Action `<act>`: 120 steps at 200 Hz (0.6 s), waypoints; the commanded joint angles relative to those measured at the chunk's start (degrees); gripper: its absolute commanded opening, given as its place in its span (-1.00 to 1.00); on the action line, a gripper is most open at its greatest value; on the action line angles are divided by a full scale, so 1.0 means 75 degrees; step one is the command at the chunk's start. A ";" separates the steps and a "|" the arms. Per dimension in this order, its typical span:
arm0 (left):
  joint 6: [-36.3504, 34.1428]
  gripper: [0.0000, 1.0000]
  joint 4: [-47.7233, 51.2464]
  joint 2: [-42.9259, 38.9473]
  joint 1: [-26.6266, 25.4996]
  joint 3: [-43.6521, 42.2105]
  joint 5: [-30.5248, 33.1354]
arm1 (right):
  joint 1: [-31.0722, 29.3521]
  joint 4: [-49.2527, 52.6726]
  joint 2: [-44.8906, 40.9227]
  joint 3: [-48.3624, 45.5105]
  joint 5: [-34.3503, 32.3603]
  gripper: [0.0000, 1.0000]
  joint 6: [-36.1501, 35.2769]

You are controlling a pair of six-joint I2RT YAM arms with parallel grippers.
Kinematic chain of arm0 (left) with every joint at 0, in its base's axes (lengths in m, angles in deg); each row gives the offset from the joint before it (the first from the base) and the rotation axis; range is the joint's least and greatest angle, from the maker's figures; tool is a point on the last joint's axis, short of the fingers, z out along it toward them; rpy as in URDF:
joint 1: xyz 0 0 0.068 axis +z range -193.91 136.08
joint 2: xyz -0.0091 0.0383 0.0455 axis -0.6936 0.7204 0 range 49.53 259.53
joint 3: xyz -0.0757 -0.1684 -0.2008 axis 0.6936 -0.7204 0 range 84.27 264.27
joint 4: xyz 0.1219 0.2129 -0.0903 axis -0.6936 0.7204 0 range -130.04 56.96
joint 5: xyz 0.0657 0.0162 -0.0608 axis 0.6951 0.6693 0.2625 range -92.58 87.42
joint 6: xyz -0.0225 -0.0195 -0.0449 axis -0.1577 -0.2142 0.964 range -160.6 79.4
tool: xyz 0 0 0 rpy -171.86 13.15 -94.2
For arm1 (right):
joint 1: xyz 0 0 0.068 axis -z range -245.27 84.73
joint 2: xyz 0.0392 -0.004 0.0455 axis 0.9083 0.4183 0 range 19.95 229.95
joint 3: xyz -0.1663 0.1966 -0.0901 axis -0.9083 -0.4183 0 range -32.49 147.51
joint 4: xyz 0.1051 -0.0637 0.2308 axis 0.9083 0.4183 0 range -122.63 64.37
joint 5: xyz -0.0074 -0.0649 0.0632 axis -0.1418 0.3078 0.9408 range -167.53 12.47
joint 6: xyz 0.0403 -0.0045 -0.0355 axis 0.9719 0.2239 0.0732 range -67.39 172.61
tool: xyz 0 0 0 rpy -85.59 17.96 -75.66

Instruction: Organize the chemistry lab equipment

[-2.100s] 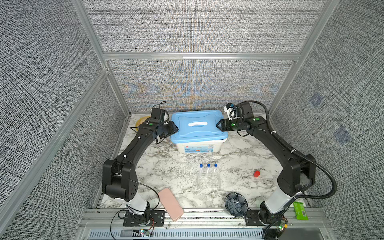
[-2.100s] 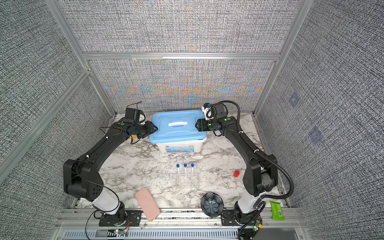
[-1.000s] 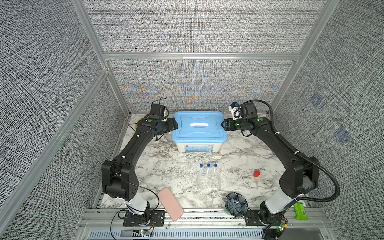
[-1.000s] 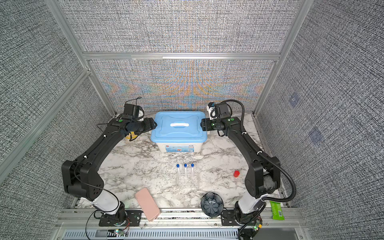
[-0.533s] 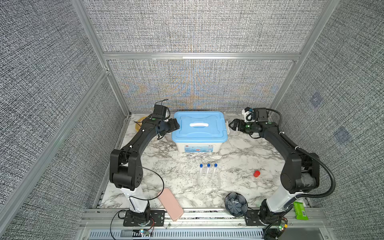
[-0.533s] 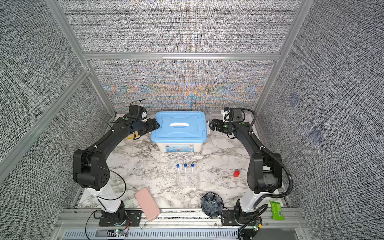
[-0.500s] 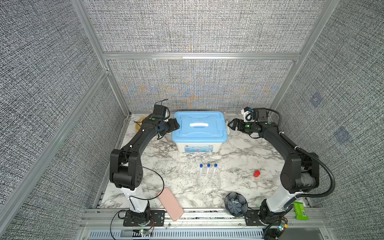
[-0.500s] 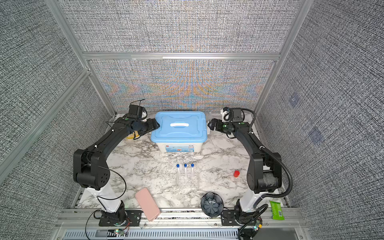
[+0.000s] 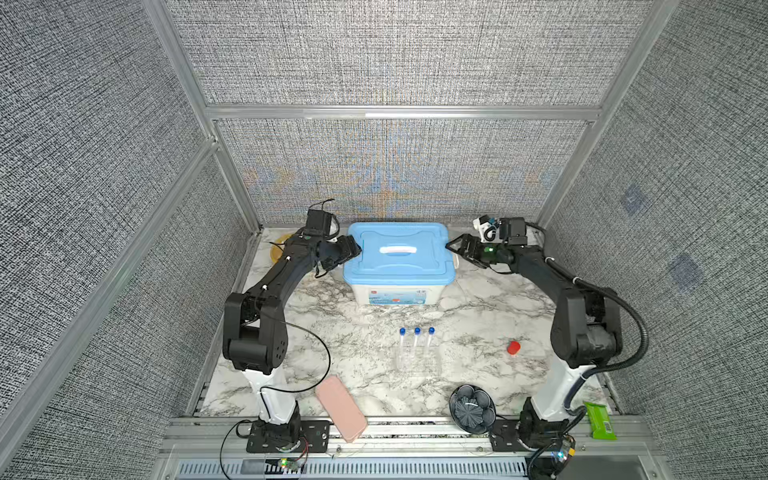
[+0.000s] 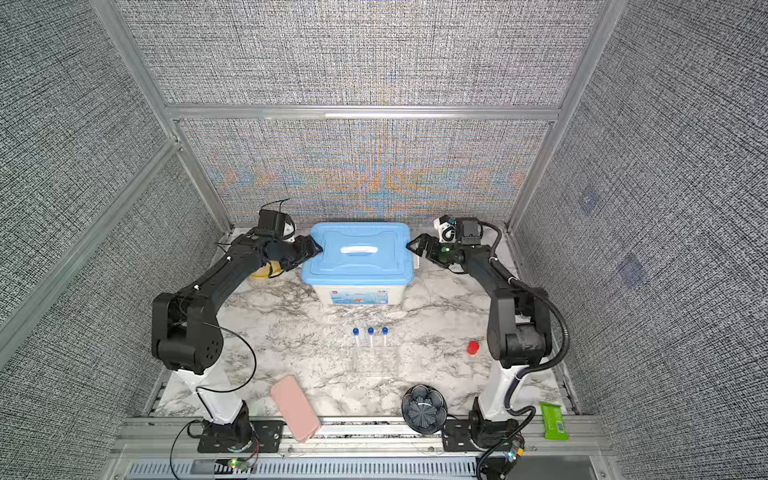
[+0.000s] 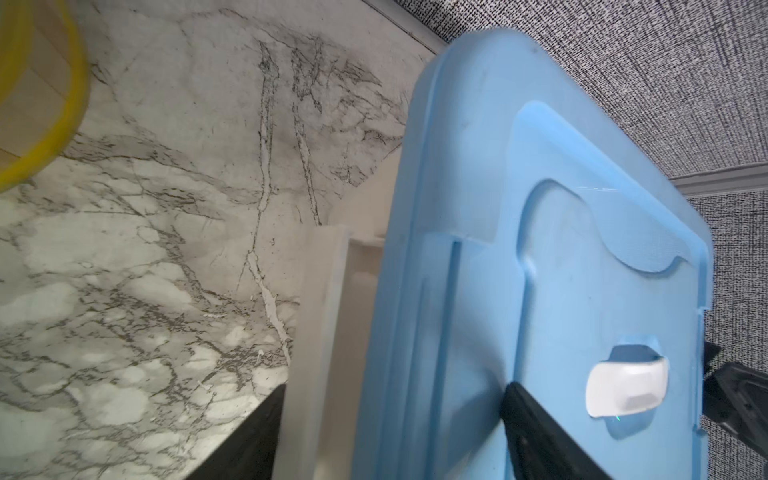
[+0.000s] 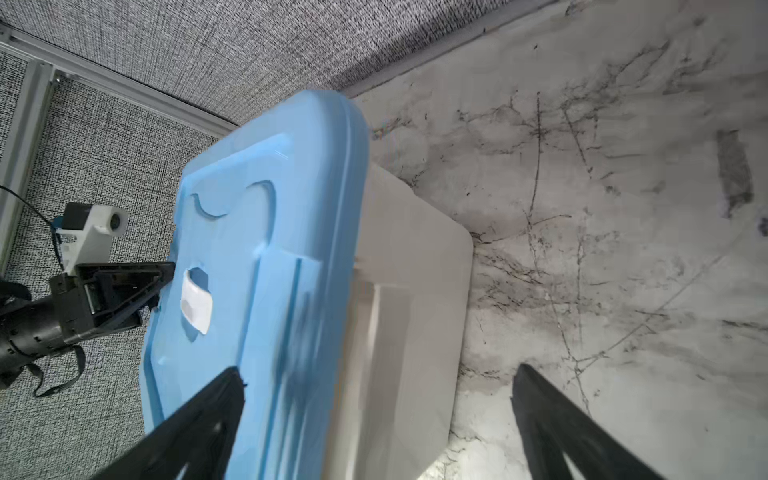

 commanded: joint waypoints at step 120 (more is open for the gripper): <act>0.0394 0.51 0.0237 -0.0468 0.0061 -0.0825 0.0144 | -0.0752 0.0470 -0.0401 0.0253 0.0237 0.39 0.0017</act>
